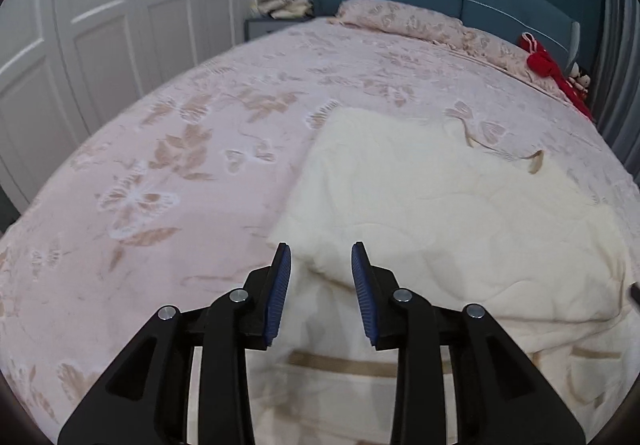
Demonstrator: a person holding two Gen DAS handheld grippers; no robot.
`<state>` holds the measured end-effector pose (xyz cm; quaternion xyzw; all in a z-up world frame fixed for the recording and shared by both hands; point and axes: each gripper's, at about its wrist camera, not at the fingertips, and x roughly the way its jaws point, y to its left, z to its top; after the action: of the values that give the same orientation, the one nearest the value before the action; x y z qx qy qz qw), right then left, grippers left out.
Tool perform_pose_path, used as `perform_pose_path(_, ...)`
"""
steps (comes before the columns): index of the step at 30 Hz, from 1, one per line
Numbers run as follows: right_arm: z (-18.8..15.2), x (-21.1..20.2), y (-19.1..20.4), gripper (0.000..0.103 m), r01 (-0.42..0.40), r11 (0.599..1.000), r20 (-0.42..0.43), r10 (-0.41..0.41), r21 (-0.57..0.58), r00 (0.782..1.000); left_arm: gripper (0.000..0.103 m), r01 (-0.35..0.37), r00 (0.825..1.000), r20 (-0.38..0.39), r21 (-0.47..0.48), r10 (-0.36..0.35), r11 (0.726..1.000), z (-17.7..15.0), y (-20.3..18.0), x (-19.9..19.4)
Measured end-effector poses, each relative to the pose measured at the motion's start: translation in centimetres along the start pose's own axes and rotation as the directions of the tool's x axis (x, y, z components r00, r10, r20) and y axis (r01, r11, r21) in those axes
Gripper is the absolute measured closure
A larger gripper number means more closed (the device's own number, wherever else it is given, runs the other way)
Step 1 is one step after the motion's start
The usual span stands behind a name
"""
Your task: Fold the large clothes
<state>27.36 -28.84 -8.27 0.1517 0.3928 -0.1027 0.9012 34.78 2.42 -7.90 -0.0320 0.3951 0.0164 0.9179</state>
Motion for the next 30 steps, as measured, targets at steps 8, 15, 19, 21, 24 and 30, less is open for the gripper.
perform_pose_path(8, -2.9, 3.6, 1.6, 0.1, 0.033, 0.997, -0.079, -0.038, -0.068, 0.996, 0.071, -0.032, 0.996, -0.086, 0.053, 0.037, 0.998, -2.5, -1.8, 4.2)
perform_pose_path(15, -3.6, 4.3, 1.9, 0.1, 0.066, 0.992, -0.052, -0.071, -0.108, 0.996, 0.07, -0.056, 0.997, -0.051, 0.084, 0.061, 0.995, -3.6, -2.4, 4.7)
perform_pose_path(19, -3.9, 4.4, 2.0, 0.1, 0.075, 0.99, -0.04, -0.081, -0.12, 0.996, 0.07, -0.055, 0.997, -0.041, 0.082, 0.058, 0.995, -3.7, -2.3, 4.9)
perform_pose_path(21, -4.1, 4.5, 2.0, 0.1, 0.073, 0.99, -0.034, -0.078, -0.119, 0.996, 0.07, -0.057, 0.998, -0.035, 0.084, 0.06, 0.995, -3.8, -2.3, 4.9)
perform_pose_path(24, -4.2, 4.6, 1.9, 0.1, 0.069, 0.991, -0.028, -0.072, -0.116, 0.997, 0.069, -0.068, 0.997, -0.027, 0.094, 0.071, 0.993, -3.9, -2.5, 5.1)
perform_pose_path(30, -4.3, 4.5, 1.7, 0.1, 0.061, 0.992, -0.026, -0.064, -0.109, 0.998, 0.069, -0.07, 0.997, -0.025, 0.097, 0.073, 0.993, -3.9, -2.6, 5.2)
